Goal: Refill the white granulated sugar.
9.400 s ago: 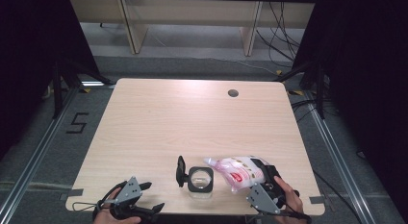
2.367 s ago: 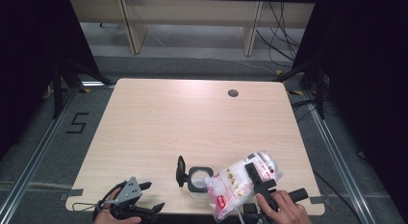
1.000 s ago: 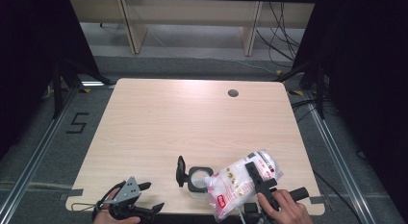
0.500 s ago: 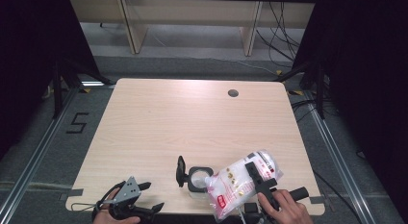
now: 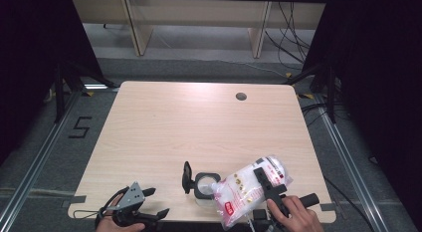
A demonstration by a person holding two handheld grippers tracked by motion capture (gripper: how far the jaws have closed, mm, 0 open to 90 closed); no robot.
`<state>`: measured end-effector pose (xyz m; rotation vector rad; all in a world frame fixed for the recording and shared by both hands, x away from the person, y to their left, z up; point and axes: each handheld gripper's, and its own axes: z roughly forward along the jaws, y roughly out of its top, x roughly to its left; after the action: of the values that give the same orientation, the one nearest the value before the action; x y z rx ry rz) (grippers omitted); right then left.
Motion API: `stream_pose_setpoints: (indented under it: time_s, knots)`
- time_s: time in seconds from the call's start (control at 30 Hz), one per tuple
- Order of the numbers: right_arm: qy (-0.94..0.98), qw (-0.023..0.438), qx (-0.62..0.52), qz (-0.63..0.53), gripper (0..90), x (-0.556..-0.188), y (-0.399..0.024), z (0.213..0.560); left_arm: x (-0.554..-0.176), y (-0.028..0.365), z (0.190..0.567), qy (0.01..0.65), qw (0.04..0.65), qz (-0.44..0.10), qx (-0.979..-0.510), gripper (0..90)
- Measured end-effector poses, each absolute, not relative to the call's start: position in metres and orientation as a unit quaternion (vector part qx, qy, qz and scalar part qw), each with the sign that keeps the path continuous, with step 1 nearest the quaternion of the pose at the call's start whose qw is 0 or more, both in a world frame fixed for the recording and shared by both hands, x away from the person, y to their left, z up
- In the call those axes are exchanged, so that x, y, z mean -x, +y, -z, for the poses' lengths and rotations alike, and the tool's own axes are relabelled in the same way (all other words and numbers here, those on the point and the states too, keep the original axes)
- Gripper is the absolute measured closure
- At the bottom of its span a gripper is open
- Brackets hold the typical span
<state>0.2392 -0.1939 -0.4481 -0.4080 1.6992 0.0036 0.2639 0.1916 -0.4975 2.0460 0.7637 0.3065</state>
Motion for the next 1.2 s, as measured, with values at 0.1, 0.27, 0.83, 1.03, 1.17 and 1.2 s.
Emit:
stream_pose_setpoints:
  time_s: [0.1, 0.27, 0.83, 1.03, 1.17, 1.2]
  knots:
    - [0.742, 0.642, 0.192, 0.003, 45.8, -0.2396, -0.1928, 0.4465, -0.2611, 0.1906, 0.4963, 0.317, 0.457, -0.119, -0.822, 17.9]
    - [0.741, 0.644, 0.19, 0.002, 45.8, -0.239, -0.1922, 0.4458, -0.2621, 0.1928, 0.4962, 0.301, 0.456, -0.124, -0.829, 17.9]
    - [0.743, 0.643, 0.184, -0.001, 45.9, -0.2388, -0.1924, 0.4465, -0.2631, 0.195, 0.4958, 0.31, 0.459, -0.127, -0.823, 17.9]
    - [0.741, 0.645, 0.187, 0.003, 45.9, -0.2394, -0.1944, 0.4447, -0.2634, 0.1944, 0.4961, 0.31, 0.462, -0.127, -0.821, 17.9]
    - [0.737, 0.648, 0.191, 0.006, 45.9, -0.2393, -0.1945, 0.4424, -0.261, 0.1941, 0.4965, 0.32, 0.457, -0.121, -0.821, 17.9]
    - [0.737, 0.649, 0.191, 0.005, 45.9, -0.239, -0.1946, 0.4423, -0.2629, 0.1949, 0.4959, 0.31, 0.46, -0.129, -0.822, 17.9]
